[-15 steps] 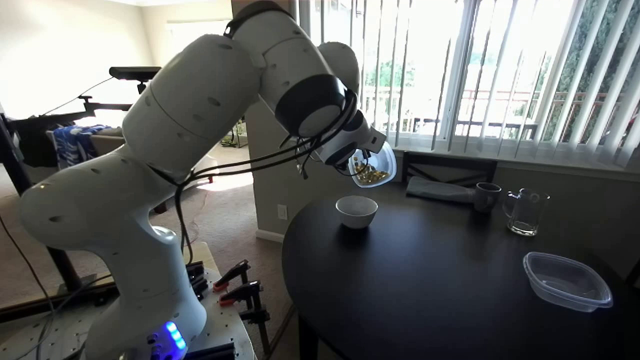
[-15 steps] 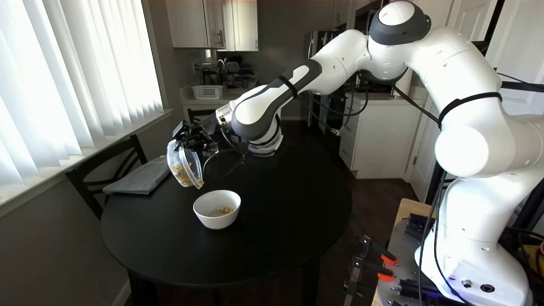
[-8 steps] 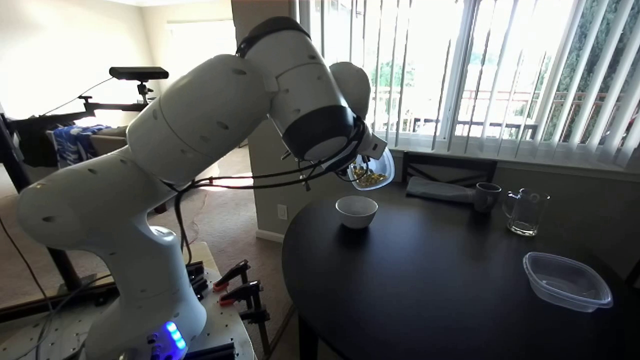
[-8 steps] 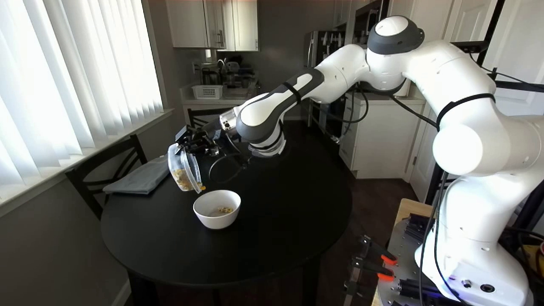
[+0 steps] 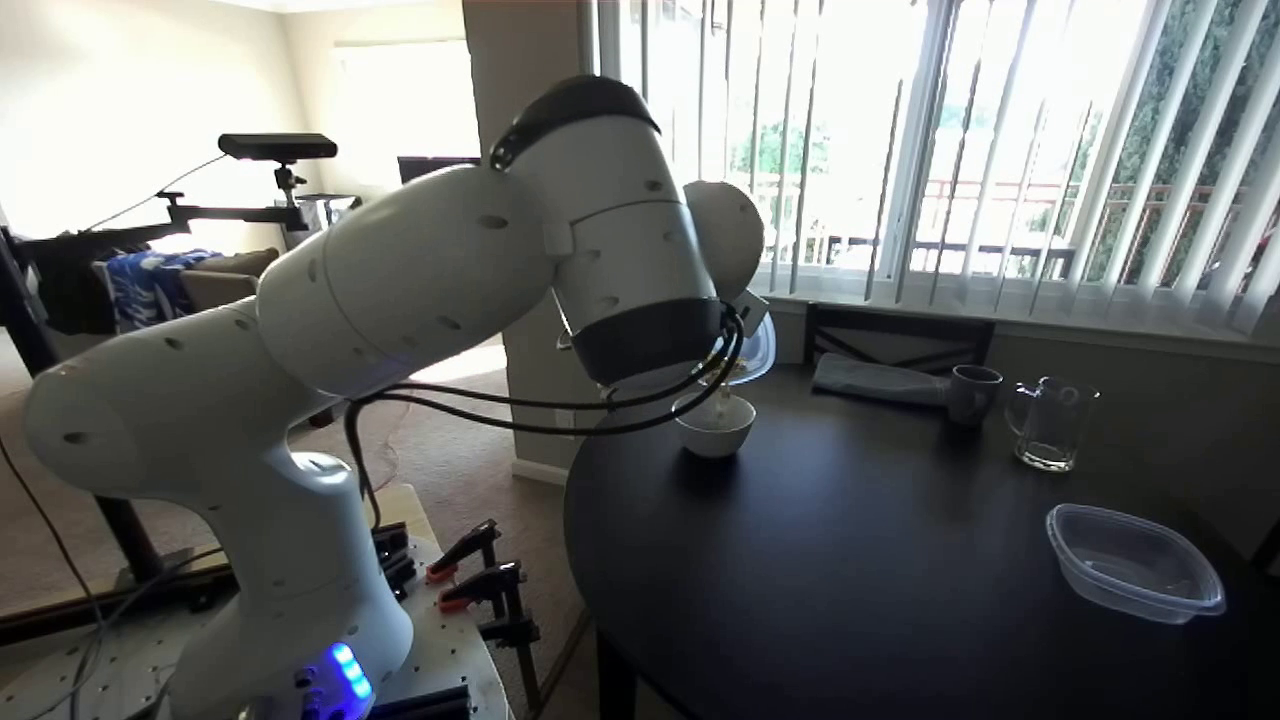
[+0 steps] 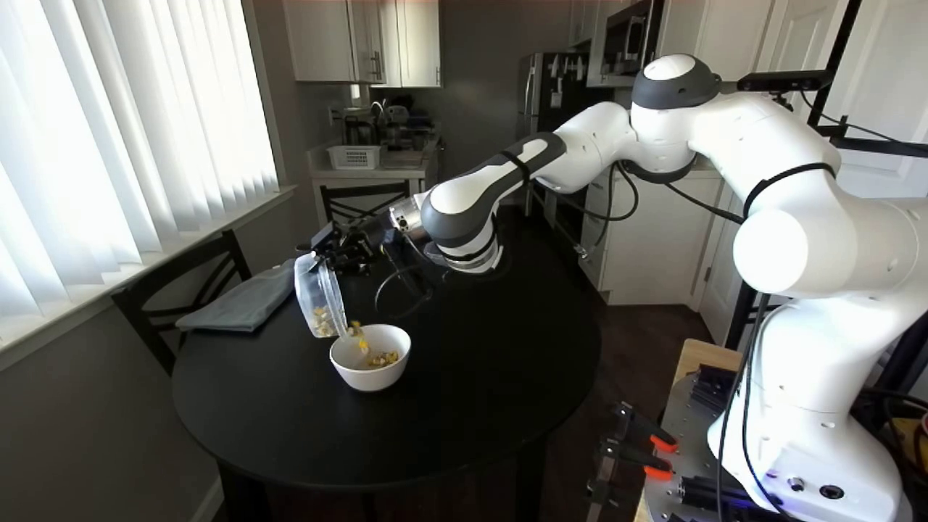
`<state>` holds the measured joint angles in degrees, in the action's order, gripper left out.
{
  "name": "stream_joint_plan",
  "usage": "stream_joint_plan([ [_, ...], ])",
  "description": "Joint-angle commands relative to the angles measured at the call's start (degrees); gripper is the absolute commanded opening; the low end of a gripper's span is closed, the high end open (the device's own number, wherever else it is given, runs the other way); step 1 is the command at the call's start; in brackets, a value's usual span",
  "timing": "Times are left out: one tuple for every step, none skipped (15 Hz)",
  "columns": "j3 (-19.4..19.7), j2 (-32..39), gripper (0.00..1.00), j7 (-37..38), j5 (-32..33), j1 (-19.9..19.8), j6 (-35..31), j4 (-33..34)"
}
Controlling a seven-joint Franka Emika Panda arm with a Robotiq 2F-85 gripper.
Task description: Pour the contents in the clear bowl into the white bowl.
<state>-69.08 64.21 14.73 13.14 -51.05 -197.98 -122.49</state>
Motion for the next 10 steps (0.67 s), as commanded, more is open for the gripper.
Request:
stream_joint_plan([
  [-2.64, 3.82, 0.01, -3.41, 0.86, -3.18, 0.00, -2.61],
  [-2.99, 4.72, 0.01, -3.91, 1.18, -3.56, 0.00, -3.12],
  [-3.24, 5.34, 0.01, -4.24, 1.35, -3.83, 0.00, -3.63],
  [-3.46, 5.95, 0.01, -4.51, 1.60, -4.06, 0.00, -4.09],
  [-3.76, 6.74, 0.01, -4.73, 2.08, -4.32, 0.00, -4.57],
  [-4.12, 7.56, 0.01, -4.96, 2.51, -4.69, 0.00, -5.17],
  [-4.04, 8.30, 0.01, -3.44, 4.86, -5.18, 0.27, -5.53],
  [-4.24, 9.07, 0.01, -3.47, 5.82, -5.53, 0.38, -5.82],
  [-4.72, 9.64, 0.01, -5.47, 4.45, -5.98, 0.00, -6.23],
  [-4.79, 10.08, 0.01, -5.44, 4.57, -6.59, 0.00, -6.37],
])
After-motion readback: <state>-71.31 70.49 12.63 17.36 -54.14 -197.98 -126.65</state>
